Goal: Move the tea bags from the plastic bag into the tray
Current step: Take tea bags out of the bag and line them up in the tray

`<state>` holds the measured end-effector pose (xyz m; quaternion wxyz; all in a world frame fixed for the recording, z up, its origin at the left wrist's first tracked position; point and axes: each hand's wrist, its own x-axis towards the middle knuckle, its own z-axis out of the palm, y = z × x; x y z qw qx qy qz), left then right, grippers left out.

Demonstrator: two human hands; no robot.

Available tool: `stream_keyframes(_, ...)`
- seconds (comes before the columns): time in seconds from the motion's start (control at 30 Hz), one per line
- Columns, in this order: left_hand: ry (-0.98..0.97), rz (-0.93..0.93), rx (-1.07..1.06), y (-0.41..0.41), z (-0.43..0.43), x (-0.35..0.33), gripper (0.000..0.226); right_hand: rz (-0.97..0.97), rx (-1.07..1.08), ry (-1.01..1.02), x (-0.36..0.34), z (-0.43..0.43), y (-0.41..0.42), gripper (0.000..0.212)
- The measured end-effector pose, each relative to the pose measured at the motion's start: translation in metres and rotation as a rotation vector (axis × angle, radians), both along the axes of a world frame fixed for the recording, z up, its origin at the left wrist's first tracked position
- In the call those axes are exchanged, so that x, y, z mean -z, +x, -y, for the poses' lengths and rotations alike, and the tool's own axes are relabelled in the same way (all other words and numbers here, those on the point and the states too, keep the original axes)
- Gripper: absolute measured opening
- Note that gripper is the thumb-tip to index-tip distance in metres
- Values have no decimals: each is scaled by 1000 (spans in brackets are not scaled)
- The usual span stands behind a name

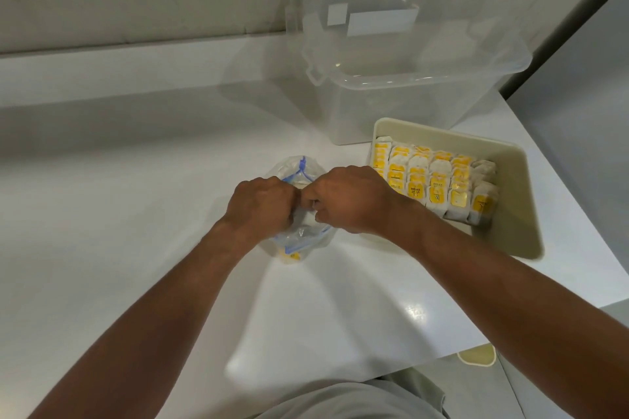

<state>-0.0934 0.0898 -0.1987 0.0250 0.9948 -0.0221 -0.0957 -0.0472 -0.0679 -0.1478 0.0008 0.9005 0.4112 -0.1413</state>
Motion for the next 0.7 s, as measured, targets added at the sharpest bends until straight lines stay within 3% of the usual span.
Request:
stream_keyframes(0.07, -173, -66, -28, 3, -9, -3, 11, 16, 57, 49, -2, 5, 3, 25)
stream_keyframes(0.17, -643, -183, -146, 7, -22, -18, 17, -24, 170, 139, -5, 13, 10, 28)
stream_keyframes(0.27, -1054, -300, -243, 5, -28, -33, 19, -188, 266, 243, -9, 20, 17, 39)
stream_keyframes(0.33, -1201, -366, -238, 5, -31, -38, 18, -257, 284, 300, -11, 23, 17, 46)
stream_keyframes(0.43, -1264, -422, -203, 6, -31, -39, 16, -265, 278, 358, -9, 26, 19, 53)
stream_keyframes(0.6, -1191, -422, -212, 11, -25, -32, 17, -241, 258, 357, -9, 29, 20, 14)
stream_keyframes(0.63, -1133, -412, -213, 12, -22, -29, 18, -235, 263, 352, -10, 29, 20, 12)
stream_keyframes(0.7, -809, -330, -132, 14, -15, -22, 18, -259, 266, 352, -12, 31, 19, 9)
